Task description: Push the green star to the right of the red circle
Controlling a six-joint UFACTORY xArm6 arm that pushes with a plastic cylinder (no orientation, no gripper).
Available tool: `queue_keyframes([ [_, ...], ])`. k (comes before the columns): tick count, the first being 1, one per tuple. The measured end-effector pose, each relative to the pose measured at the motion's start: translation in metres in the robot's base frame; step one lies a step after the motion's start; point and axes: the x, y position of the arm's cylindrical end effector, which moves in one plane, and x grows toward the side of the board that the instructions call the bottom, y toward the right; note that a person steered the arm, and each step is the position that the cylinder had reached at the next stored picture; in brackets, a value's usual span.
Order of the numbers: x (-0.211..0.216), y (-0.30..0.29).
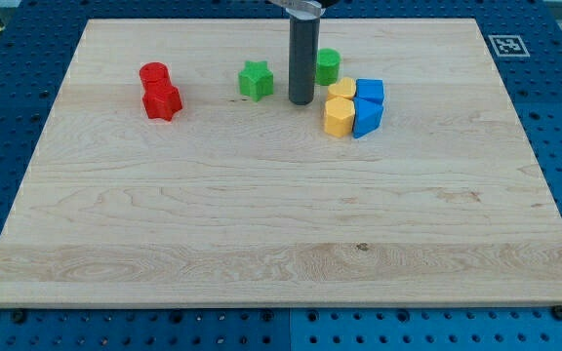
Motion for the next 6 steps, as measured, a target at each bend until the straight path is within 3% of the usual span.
queue_keyframes([
  [3, -0.029, -0.103],
  [6, -0.059, -0.143],
])
